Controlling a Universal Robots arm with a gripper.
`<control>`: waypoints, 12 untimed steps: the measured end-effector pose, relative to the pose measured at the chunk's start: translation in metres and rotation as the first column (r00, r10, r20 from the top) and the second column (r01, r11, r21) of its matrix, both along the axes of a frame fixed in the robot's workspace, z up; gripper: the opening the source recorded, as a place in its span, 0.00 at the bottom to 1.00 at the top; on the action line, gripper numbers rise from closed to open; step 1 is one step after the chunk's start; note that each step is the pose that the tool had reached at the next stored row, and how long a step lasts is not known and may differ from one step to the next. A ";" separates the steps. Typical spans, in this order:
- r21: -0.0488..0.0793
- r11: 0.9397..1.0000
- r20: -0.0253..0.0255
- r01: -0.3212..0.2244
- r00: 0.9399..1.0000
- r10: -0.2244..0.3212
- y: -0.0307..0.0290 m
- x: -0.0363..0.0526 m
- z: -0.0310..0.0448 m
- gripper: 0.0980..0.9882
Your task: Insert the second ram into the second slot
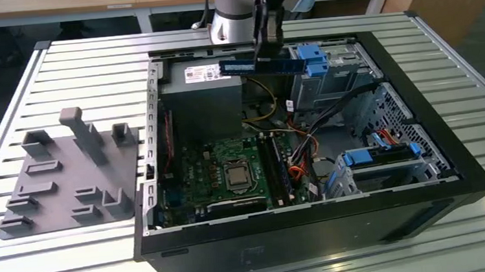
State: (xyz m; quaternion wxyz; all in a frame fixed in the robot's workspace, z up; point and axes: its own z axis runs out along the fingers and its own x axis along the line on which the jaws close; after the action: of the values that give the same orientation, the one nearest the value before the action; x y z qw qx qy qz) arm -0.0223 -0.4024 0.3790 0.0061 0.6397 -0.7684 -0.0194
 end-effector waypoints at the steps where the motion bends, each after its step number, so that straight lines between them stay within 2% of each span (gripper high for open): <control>1: 0.000 1.000 0.000 0.018 1.000 -0.018 0.0000 0.0000 -0.0001 0.05; 6: 0.000 0.994 0.000 0.109 0.994 -0.109 0.0000 0.0000 -0.0008 0.05; 12: 0.000 0.975 0.000 0.222 0.975 -0.222 0.0000 0.0000 -0.0015 0.05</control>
State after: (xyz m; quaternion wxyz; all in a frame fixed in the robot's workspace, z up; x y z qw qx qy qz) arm -0.0223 -0.4024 0.3775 0.0040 0.5500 -0.8349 -0.0199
